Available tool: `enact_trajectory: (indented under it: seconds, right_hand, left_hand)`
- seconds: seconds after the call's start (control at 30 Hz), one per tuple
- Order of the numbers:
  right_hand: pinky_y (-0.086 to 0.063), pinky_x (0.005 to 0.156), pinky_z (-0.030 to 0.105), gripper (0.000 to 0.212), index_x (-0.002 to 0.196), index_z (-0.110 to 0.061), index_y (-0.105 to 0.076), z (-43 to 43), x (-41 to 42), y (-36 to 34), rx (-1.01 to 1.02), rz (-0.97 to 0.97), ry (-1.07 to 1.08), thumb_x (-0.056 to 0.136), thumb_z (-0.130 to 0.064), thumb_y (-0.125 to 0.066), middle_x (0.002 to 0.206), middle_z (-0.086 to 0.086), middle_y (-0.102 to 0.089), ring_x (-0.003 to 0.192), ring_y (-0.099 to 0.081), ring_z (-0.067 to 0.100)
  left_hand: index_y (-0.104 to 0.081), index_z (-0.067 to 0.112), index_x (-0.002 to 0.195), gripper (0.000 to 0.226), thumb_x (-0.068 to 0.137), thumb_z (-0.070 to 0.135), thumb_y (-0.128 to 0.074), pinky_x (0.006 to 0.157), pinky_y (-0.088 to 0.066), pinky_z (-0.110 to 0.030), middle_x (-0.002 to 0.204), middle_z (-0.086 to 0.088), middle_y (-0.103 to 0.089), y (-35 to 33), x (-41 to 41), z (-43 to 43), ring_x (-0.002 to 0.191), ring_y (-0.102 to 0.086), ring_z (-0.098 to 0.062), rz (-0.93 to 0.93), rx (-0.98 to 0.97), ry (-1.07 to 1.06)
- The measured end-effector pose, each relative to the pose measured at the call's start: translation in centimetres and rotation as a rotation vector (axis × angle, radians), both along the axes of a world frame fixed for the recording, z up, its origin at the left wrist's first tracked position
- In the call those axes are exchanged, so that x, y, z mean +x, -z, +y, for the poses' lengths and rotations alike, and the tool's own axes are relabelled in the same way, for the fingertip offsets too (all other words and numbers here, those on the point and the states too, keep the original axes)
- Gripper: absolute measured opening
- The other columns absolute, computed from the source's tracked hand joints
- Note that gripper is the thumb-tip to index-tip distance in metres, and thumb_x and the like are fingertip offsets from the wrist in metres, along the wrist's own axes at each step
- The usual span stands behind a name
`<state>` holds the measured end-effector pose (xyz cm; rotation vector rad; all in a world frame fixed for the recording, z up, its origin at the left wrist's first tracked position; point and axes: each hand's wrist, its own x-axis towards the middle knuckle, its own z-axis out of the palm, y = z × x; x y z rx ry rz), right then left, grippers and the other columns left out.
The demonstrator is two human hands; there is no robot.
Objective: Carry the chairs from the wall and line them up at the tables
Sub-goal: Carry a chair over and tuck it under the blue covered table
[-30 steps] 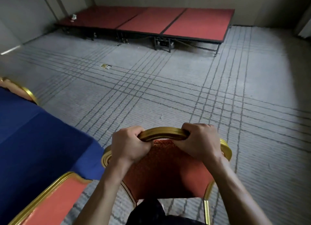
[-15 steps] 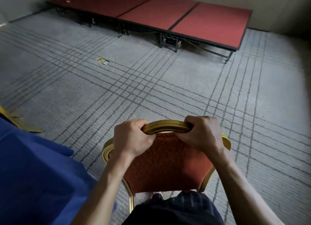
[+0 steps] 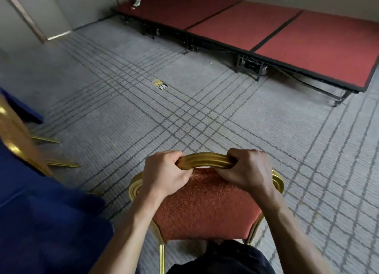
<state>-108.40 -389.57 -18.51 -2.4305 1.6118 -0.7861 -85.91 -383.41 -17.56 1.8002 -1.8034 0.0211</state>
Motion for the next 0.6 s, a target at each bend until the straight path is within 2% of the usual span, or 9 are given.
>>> enact_trajectory:
  seconds: [0.1,0.3,0.4,0.6]
  right_hand:
    - [-0.036,0.049,0.025,0.043,0.056,-0.022,-0.050,-7.2,2.3,-0.2,0.044,-0.007,-0.076,0.065,-0.060,-0.066,0.044,-0.009,-0.040,0.043,-0.050,0.016]
    - [-0.042,0.051,0.027,0.046,0.058,-0.022,-0.048,-19.1,9.1,-1.3,0.033,0.027,-0.254,0.068,-0.066,-0.058,0.048,-0.009,-0.046,0.047,-0.053,0.018]
    - [-0.040,0.053,0.027,0.049,0.060,-0.021,-0.052,-24.4,13.4,-1.2,0.016,0.048,-0.329,0.069,-0.069,-0.057,0.051,-0.007,-0.052,0.050,-0.056,0.022]
    - [-0.033,0.057,0.026,0.048,0.064,-0.021,-0.055,-34.2,23.6,0.3,0.038,0.161,-0.422,0.068,-0.068,-0.063,0.055,-0.006,-0.057,0.056,-0.060,0.022]
  left_hand:
    - [-0.040,0.026,0.058,0.038,0.064,0.041,-0.074,0.049,-0.036,-0.028,0.056,0.004,-0.057,0.1,1.5,-5.2,0.054,-0.058,-0.018,-0.012,-0.006,-0.061]
    - [-0.041,0.021,0.057,0.039,0.064,0.042,-0.073,0.045,-0.042,-0.030,0.054,0.004,-0.057,-0.9,6.8,-13.5,0.050,-0.056,-0.018,0.008,0.010,-0.263]
    - [-0.046,0.016,0.056,0.039,0.066,0.042,-0.073,0.044,-0.041,-0.031,0.052,0.005,-0.054,-0.5,10.5,-17.3,0.047,-0.054,-0.017,0.045,0.010,-0.313]
    - [-0.035,0.019,0.053,0.044,0.068,0.042,-0.070,0.043,-0.034,-0.029,0.046,0.007,-0.041,1.9,19.4,-25.4,0.042,-0.044,-0.015,0.102,-0.007,-0.384]
